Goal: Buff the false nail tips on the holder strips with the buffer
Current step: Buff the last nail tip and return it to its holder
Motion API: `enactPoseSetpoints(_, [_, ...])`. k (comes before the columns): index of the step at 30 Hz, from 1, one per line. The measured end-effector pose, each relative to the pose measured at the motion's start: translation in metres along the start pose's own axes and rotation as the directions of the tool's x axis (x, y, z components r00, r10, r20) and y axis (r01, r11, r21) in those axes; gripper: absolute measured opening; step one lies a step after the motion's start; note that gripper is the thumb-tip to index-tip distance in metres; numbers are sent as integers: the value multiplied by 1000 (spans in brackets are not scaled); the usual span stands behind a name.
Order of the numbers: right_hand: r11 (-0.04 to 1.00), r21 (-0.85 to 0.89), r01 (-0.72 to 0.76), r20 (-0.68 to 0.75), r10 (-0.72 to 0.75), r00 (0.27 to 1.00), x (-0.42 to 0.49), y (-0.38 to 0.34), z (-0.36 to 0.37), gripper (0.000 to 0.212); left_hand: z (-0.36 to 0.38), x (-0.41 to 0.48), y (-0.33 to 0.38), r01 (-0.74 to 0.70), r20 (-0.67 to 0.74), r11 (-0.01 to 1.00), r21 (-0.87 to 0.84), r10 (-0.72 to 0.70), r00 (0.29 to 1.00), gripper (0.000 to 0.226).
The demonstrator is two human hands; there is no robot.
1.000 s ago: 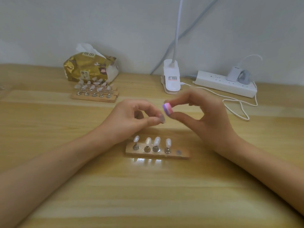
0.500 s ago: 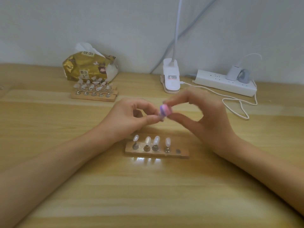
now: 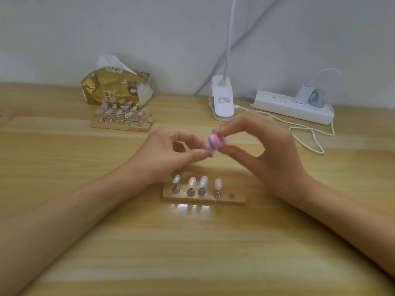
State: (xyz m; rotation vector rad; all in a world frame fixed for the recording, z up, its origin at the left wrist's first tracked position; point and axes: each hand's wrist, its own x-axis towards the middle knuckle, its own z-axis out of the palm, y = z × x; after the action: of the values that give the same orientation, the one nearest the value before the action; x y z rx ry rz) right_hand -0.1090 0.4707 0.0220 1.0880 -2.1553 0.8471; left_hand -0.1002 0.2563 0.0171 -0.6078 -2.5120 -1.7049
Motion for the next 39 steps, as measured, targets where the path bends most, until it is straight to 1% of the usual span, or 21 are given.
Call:
enactPoseSetpoints(1, [1000, -24, 16, 34, -15, 999, 0, 0, 2, 9, 0, 0, -1, 4, -10, 1000, 8, -4, 1000, 8])
enactPoseSetpoints(3, [998, -24, -51, 75, 52, 996, 0, 6, 0, 9, 0, 0, -1, 8, -16, 1000, 20, -7, 1000, 8])
enactPoseSetpoints(5, [996, 22, -88, 33, 87, 996, 0, 9, -6, 10, 0, -1, 2, 11, -4, 1000, 14, -11, 1000, 2])
enactPoseSetpoints(7, [1000, 18, -21, -4, 21, 1000, -1, 4, -4, 11, 0, -1, 2, 18, -10, 1000, 3, -18, 1000, 4])
enactPoseSetpoints(8, [1000, 1, 6, 23, -6, 1000, -1, 3, -1, 10, 0, -1, 2, 21, -18, 1000, 5, -21, 1000, 7])
enactPoseSetpoints(10, [1000, 9, -28, 85, 27, 996, -1, 6, 1, 10, 1, -1, 2, 24, -24, 1000, 9, -23, 999, 6])
enactPoseSetpoints(12, [997, 32, -65, 60, 63, 996, -1, 10, -3, 12, 0, -1, 3, 15, -8, 1000, -1, -15, 1000, 3])
enactPoseSetpoints(14, [1000, 3, -21, 16, 21, 1000, -2, 7, -3, 12, -1, -1, 3, 0, -5, 1000, 8, 0, 1000, 5])
enactPoseSetpoints(15, [1000, -10, 2, 31, -2, 1000, -2, 5, -1, 12, -1, -1, 2, -3, -13, 1000, 20, 4, 1000, 5])
enactPoseSetpoints(17, [999, 13, -36, 78, 34, 996, -2, 7, 0, 11, -1, -1, 1, -8, -18, 1000, 30, 8, 1000, 4])
enactPoseSetpoints(19, [995, 49, -82, 45, 80, 996, 0, 9, -2, 13, 0, -2, 1, -26, -9, 999, 28, 27, 1000, 6])
enactPoseSetpoints(21, [998, 53, -30, 11, 30, 1000, 0, 5, -2, 13, -1, -2, 2, -42, -9, 998, 41, 42, 999, 8])
enactPoseSetpoints(22, [999, 35, 1, 32, -2, 999, 0, 3, 0, 13, -1, -2, 2, -43, -11, 998, 51, 44, 999, 8])
enactPoseSetpoints(24, [999, 23, -30, 76, 29, 997, 0, 5, 1, 11, -1, -1, 1, -46, -7, 997, 56, 46, 999, 6])
enactPoseSetpoints(26, [994, 61, -85, 56, 82, 995, 0, 8, -3, 12, -1, -1, 1, -52, 8, 998, 48, 51, 999, 6])
enactPoseSetpoints(29, [1000, 7, 6, 50, -7, 999, 0, 5, 0, 13, -1, -2, 1, -57, 5, 996, 65, 56, 998, 8])
enactPoseSetpoints(31, [1000, 1, -30, 75, 30, 997, 1, 7, -1, 13, -1, -1, 1, -48, 4, 996, 72, 48, 999, 6])
enactPoseSetpoints(33, [996, 42, -76, 29, 75, 997, 2, 10, -5, 12, -1, -2, 1, -44, 9, 997, 56, 44, 999, 6])
enactPoseSetpoints(35, [999, 40, -23, 8, 22, 1000, 0, 5, -3, 11, -1, -2, 2, -49, 11, 998, 37, 48, 999, 4])
enactPoseSetpoints(37, [999, -20, 26, 65, -24, 998, -1, 3, 0, 9, 0, -2, 2, -55, 9, 997, 46, 54, 998, 10])
enactPoseSetpoints(39, [999, -11, -43, 69, 43, 997, 0, 8, -2, 10, -1, -2, 1, -49, 17, 997, 54, 48, 999, 7])
